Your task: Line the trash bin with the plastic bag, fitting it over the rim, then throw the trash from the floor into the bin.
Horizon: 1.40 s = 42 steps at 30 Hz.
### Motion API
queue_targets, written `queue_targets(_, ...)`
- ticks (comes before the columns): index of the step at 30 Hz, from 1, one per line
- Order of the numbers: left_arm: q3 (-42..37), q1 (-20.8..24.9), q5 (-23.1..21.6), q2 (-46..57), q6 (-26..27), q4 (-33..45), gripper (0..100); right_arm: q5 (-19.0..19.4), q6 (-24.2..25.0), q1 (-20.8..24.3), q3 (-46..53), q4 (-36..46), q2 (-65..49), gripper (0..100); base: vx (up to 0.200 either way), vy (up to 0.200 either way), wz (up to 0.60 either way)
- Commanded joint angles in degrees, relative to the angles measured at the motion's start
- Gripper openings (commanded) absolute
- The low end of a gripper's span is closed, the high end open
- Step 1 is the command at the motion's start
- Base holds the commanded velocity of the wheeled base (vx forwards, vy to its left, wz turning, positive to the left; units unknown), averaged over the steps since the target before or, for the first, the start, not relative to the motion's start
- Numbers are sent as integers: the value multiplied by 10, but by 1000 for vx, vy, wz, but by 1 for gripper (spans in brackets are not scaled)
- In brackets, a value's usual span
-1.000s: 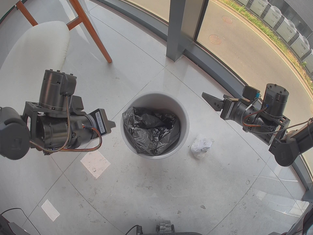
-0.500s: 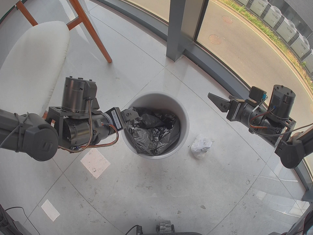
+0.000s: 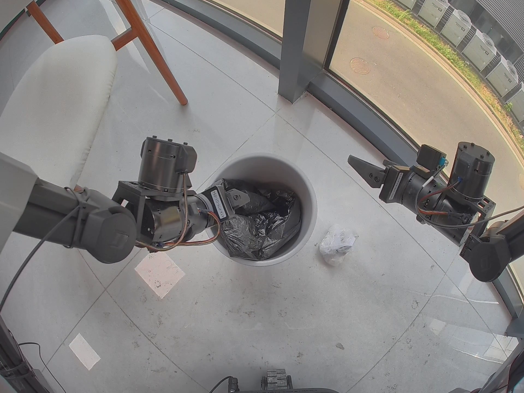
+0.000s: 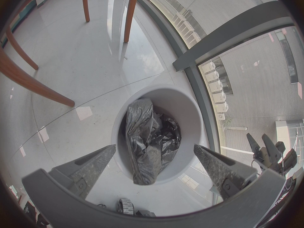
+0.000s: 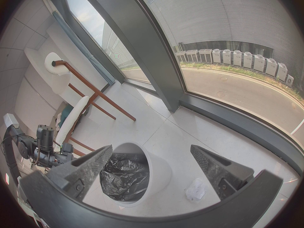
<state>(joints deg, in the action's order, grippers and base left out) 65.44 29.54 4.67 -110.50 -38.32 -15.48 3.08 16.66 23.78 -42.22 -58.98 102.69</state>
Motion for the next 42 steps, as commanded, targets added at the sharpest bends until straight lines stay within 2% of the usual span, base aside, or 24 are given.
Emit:
queue_targets(1,28,0,0,-52,0,0,100,1,0,0,0,-1,-1,100,0,0,0)
queue_targets(12,118,-7,4,-136,0,0,100,0,0,-1,1,-1,-5,100,0,0,0)
queue_targets(13,122,-7,5,-138,1,0,0,0,0,-1,1,-1,-6,100,0,0,0)
queue_targets(25,104,-7,10,-124,0,5,0,0,-1,-7,21,-1,-14,100,0,0,0)
queue_targets(33,70,-20,10,-55,4,8,0,1,-1,-8,37,-1,-24,100,0,0,0)
queue_targets(42,58,-17,13,63,3,131,0,1,-1,-8,44,-2,-26,100,0,0,0)
